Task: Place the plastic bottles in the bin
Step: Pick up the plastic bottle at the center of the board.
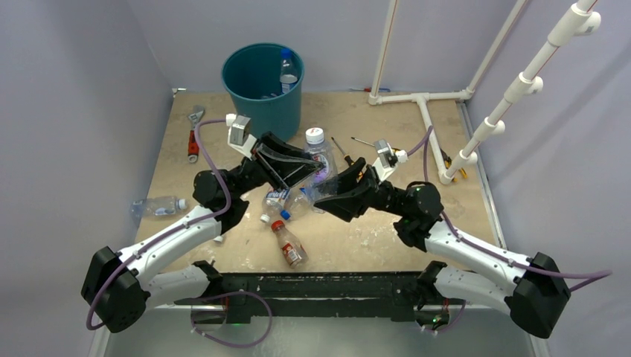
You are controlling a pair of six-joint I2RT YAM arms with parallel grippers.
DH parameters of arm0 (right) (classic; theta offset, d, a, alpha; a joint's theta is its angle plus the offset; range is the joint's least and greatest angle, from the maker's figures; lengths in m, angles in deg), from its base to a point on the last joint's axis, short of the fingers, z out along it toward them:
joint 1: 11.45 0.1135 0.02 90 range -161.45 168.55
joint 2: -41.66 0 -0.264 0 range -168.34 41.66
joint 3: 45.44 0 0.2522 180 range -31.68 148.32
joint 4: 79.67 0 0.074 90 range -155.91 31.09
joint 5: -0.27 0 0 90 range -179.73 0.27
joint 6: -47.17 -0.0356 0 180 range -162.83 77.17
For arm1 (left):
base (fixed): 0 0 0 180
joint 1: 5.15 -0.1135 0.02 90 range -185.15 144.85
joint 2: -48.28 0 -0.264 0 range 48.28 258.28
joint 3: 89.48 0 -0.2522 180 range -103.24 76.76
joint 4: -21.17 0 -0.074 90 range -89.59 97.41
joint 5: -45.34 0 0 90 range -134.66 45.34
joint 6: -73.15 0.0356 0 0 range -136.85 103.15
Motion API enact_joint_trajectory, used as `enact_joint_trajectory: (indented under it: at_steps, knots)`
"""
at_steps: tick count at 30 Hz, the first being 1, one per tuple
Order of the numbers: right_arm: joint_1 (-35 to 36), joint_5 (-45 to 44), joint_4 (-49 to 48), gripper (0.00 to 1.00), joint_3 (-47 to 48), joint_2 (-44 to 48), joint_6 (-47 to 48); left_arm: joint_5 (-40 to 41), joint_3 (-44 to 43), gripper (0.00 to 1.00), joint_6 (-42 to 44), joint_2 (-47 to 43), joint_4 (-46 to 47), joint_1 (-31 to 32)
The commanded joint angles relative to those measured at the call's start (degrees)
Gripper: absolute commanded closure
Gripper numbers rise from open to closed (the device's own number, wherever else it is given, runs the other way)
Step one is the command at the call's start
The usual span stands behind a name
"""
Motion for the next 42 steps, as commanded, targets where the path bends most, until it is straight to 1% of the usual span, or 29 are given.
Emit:
enact_joint_trajectory:
  at_steps: [1, 3, 4, 6, 7, 8, 10, 12, 14, 18, 24, 27, 31, 33, 35, 38, 39, 41, 42]
  knots:
    - [1.00, -3.84, -1.25, 0.52, 3.30, -0.87, 1.82, 0.94, 0.58, 0.93, 1.46, -1.63, 0.38, 0.08]
    - [1.09, -4.22, -0.38, 0.59, 3.66, -1.32, 2.82, 0.83, 0.31, 0.89, 2.59, -2.23, -1.55, 0.08]
    - [1.11, -4.40, 0.05, 0.61, 3.64, -1.21, 3.55, 0.61, 0.05, 0.80, 3.12, -2.59, -2.75, 0.12]
    - [1.09, -4.84, 2.80, 0.65, 4.06, -0.59, 6.24, -0.40, -0.83, 0.49, 4.27, -3.57, -5.94, 0.07]
    - [1.09, -4.96, 4.88, 0.66, 4.44, 0.04, 8.15, -0.54, -1.53, 0.35, 5.54, -4.48, -8.93, -0.01]
    - [1.09, -5.10, 7.63, 0.68, 4.64, 0.79, 10.48, -0.18, -3.09, 0.23, 7.64, -5.64, -12.81, -0.01]
    - [1.09, -6.44, 13.06, 0.70, 4.58, 2.84, 15.07, 1.81, -5.88, 0.16, 12.57, -8.04, -21.68, 0.04]
    - [1.09, -7.72, 17.97, 0.72, 4.73, 4.57, 19.02, 3.82, -7.29, 0.11, 15.67, -10.00, -25.29, 0.07]
    - [1.09, -8.88, 21.09, 0.73, 4.80, 5.53, 21.43, 4.58, -8.77, 0.09, 16.96, -10.75, -26.44, -0.01]
    - [1.09, -11.69, 25.26, 0.76, 4.34, 7.18, 25.13, 5.04, -13.56, 0.09, 19.11, -9.31, -32.56, 0.03]
    - [1.18, -15.36, 30.97, 0.79, 5.09, 8.43, 29.35, 8.43, -20.75, 0.10, 23.60, -4.84, -46.38, 0.03]
    - [1.18, -15.75, 31.13, 0.79, 4.91, 8.59, 29.80, 7.90, -22.84, 0.12, 23.74, -2.33, -49.25, 0.03]
    - [1.18, -16.15, 31.37, 0.80, 4.85, 8.35, 30.34, 7.82, -23.50, 0.16, 23.64, -0.73, -50.99, 0.04]
    - [1.18, -16.20, 31.61, 0.80, 4.92, 8.18, 30.58, 7.83, -23.50, 0.20, 23.53, -0.50, -51.19, -0.02]
    - [1.18, -16.24, 31.72, 0.80, 5.02, 8.17, 30.81, 7.75, -23.42, 0.28, 23.44, -0.36, -51.08, -0.02]
    - [1.18, -16.32, 31.65, 0.80, 4.86, 7.97, 30.99, 7.45, -23.45, 0.44, 23.27, -0.24, -50.93, -0.02]
    - [1.18, -16.26, 31.59, 0.81, 4.82, 7.80, 31.08, 7.40, -23.42, 0.47, 23.28, -0.22, -50.83, 0.00]
    - [1.18, -16.07, 31.48, 0.81, 4.64, 7.52, 31.08, 7.42, -23.33, 0.47, 23.02, -0.29, -50.42, -0.02]
    - [1.18, -16.07, 31.41, 0.81, 4.42, 7.45, 31.17, 7.47, -23.33, 0.43, 22.74, -0.40, -50.18, -0.02]
